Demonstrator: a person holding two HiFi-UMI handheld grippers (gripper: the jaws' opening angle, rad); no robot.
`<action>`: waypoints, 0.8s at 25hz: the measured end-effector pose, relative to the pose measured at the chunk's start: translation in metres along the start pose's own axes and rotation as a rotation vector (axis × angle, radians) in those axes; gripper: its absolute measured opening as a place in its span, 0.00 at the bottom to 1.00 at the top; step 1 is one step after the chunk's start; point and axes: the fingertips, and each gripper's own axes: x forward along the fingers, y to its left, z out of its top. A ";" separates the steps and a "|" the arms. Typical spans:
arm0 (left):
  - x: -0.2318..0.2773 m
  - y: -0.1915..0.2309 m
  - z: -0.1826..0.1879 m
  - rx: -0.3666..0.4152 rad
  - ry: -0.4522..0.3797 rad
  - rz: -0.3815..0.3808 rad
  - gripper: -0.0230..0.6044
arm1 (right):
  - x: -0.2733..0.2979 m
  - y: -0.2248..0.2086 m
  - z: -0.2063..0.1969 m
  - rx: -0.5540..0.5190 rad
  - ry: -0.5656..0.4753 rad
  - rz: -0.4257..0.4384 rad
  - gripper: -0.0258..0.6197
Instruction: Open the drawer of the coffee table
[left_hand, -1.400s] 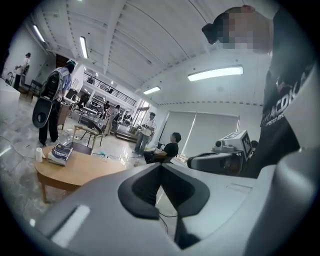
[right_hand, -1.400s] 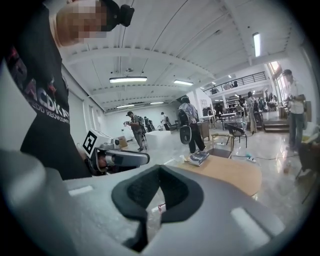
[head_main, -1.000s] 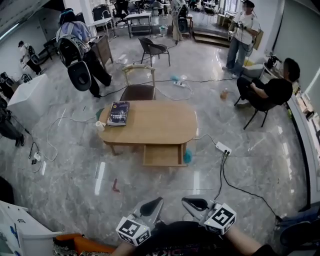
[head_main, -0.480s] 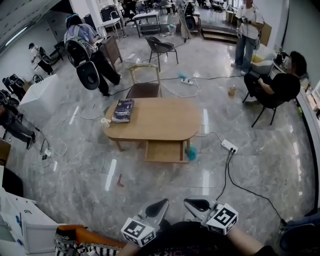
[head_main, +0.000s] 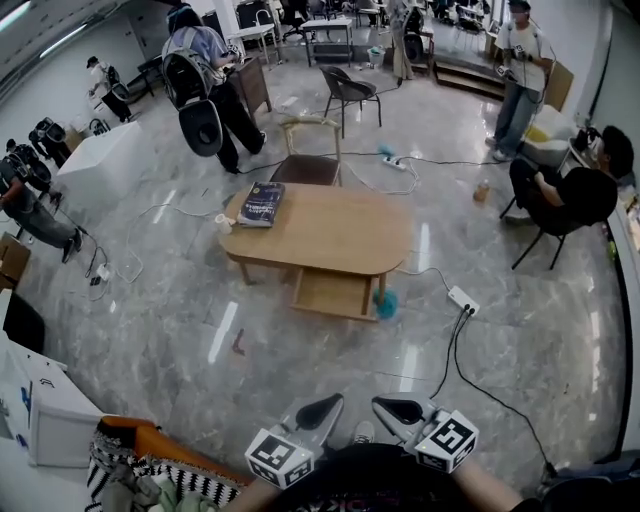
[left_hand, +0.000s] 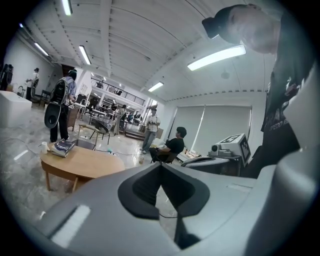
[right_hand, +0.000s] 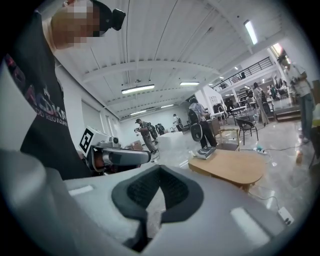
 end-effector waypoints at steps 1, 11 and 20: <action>-0.001 -0.001 0.000 -0.001 -0.006 0.005 0.05 | 0.000 0.001 0.000 -0.006 0.004 0.005 0.04; -0.005 -0.003 -0.003 -0.004 -0.027 0.008 0.05 | -0.002 0.008 0.000 -0.055 0.022 0.012 0.04; -0.011 -0.006 0.000 0.005 -0.021 -0.008 0.05 | 0.000 0.016 0.003 -0.060 0.028 0.016 0.04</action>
